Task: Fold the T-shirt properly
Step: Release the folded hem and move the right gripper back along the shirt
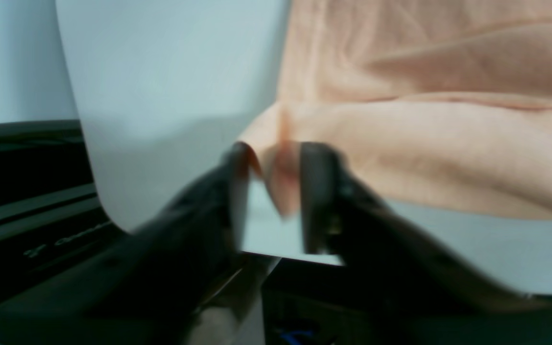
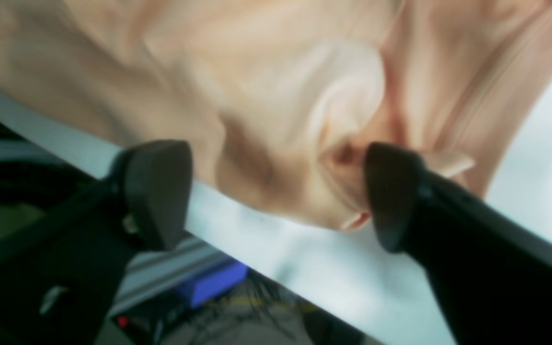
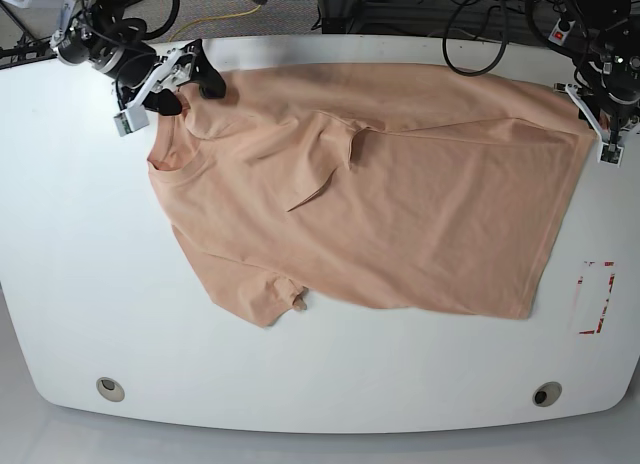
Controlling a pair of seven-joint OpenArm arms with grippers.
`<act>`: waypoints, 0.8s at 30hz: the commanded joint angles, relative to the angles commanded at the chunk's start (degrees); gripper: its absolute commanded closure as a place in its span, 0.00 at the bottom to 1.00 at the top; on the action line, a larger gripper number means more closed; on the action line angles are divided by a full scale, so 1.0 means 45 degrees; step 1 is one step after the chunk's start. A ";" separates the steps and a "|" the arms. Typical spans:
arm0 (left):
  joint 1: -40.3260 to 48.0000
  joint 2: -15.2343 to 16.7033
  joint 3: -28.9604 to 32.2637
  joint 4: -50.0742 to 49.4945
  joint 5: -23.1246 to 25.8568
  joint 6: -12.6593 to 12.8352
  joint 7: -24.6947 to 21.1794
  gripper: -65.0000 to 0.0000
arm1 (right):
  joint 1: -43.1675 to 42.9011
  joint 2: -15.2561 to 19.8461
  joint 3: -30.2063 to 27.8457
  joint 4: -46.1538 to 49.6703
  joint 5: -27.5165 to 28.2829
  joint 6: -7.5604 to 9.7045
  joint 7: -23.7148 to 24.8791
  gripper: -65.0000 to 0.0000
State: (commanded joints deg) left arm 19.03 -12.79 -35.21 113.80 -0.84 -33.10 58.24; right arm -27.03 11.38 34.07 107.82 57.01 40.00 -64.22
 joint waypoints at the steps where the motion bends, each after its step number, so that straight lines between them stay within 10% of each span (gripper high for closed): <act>1: -0.0020 0.0000 0.0078 0.0000 0.0000 0.0000 0.0000 0.43 | 0.0117 0.0000 0.0098 0.0000 0.0117 0.0000 0.0020 0.11; 11: -0.1016 0.0039 0.0215 -0.0176 -0.0059 0.0000 0.0000 0.40 | 0.3516 0.0527 0.0469 -0.1426 -0.1446 -0.0537 0.0020 0.11; 24: -0.2149 0.0117 -0.0352 -0.0195 0.0000 0.0078 0.0059 0.40 | 0.9475 0.2051 0.0430 -0.8947 -0.5060 -0.0459 0.0274 0.11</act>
State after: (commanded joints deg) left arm 9.36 -12.26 -36.79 112.92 -0.84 -32.75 58.51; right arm 15.60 20.62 36.00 67.56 34.24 37.93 -62.99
